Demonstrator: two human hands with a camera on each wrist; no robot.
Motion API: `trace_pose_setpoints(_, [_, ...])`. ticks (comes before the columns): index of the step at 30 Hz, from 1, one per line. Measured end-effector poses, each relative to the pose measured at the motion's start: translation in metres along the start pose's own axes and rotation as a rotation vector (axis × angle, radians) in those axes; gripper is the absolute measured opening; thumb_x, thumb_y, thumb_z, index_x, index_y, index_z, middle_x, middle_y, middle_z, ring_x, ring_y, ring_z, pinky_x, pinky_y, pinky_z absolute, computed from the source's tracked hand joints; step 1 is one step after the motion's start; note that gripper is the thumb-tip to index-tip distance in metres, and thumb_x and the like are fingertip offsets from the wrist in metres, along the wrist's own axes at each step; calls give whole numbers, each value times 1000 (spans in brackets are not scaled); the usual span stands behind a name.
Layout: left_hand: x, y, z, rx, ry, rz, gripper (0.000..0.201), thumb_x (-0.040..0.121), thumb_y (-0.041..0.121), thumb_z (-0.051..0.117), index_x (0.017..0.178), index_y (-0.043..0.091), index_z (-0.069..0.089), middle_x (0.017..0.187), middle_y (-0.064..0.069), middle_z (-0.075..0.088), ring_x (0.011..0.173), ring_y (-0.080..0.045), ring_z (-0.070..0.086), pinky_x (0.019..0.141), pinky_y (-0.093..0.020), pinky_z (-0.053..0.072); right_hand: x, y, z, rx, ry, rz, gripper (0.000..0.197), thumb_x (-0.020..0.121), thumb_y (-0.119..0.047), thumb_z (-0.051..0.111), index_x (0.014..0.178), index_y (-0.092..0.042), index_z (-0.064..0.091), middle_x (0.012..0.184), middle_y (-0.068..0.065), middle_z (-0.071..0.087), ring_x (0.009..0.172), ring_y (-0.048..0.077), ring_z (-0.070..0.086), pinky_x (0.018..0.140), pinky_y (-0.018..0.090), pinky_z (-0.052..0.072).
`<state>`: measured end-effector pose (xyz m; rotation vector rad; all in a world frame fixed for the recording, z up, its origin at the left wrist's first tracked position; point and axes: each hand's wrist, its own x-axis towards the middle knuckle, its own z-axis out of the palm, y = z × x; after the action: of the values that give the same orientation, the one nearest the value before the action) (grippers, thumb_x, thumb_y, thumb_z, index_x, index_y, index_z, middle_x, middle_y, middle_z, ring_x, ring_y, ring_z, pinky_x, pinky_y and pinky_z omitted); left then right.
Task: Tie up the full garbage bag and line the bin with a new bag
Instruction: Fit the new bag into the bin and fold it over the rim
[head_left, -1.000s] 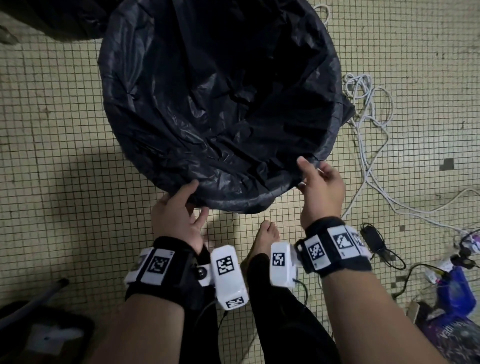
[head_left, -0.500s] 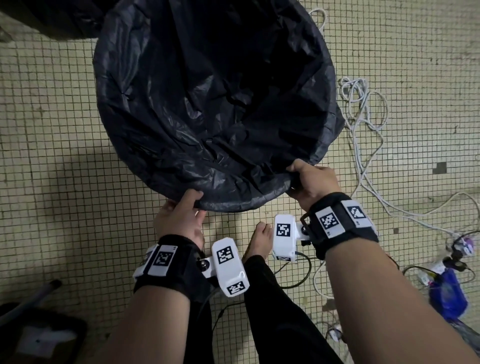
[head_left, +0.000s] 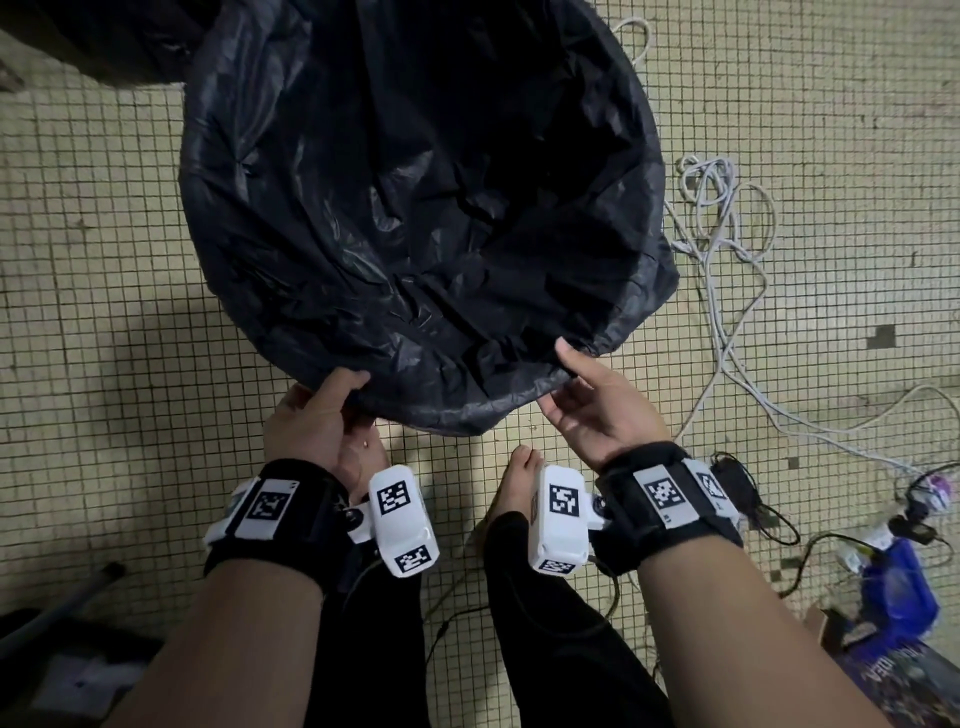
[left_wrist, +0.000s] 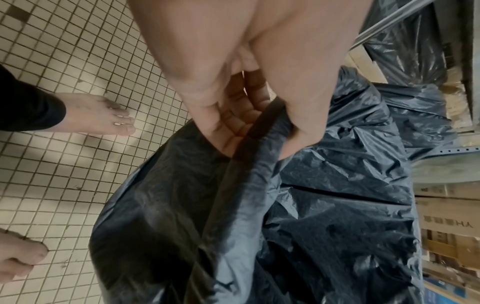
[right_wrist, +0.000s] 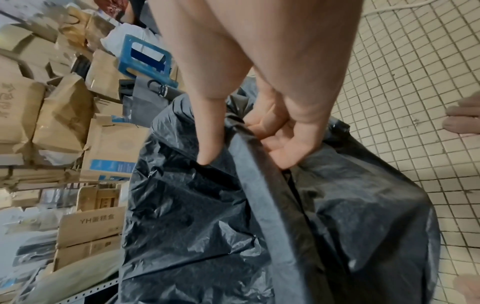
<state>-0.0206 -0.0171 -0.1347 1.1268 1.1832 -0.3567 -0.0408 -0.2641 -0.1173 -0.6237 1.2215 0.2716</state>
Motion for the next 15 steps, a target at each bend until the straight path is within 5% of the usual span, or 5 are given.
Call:
trace_pose_setpoints(4, [11,0,-8,23,-13,-20,43,64,15,89,103,8,72,93,-8,78,86,-21,76,73,-31,61,-1,-2,3,87,-9,73,40,69,-13,80,105,-7,64,106,12,68,109,23,62,105,43,49])
trace_pose_setpoints(7, [18,2,-10,-15,-71,-61,60,52,15,92,106,5,70,95,-12,78,83,-23,77,68,-30,60,-2,-4,3,73,-10,104,41,73,-15,79,110,-8,62,109,12,68,109,23,62,95,42,55])
trace_pose_setpoints(12, [21,3,-9,-97,-117,-92,67,47,13,93,110,4,69,102,-15,77,88,-26,76,78,-41,60,-3,2,0,49,-81,66,43,78,-23,76,117,-13,61,103,8,75,89,18,73,73,35,61])
trace_pose_setpoints(15, [19,3,-9,-108,-140,-99,60,54,12,90,111,6,69,102,-14,77,87,-26,76,78,-41,59,-6,10,5,148,-102,22,53,82,-22,72,129,-6,56,117,15,71,103,25,72,85,42,61])
